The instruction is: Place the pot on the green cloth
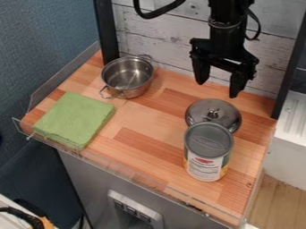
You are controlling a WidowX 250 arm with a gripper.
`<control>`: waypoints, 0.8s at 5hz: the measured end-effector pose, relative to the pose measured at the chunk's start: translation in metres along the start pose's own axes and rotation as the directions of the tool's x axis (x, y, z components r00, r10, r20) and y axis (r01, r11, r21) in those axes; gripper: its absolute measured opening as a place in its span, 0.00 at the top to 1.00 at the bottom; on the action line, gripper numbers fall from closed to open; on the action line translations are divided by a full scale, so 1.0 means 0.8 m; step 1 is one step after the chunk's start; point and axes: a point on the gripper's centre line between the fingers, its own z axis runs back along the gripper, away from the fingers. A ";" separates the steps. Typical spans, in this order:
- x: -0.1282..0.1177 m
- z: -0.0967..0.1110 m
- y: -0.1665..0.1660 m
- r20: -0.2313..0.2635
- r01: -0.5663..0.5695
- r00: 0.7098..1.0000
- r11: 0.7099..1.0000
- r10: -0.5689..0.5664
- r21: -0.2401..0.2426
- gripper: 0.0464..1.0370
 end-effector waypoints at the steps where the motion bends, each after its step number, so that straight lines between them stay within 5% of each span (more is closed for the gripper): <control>1: -0.005 -0.016 0.000 -0.035 -0.005 0.999 1.000 0.005 -0.002 0.04; 4: -0.002 -0.001 0.090 -0.013 -0.224 0.974 0.974 0.225 0.028 0.04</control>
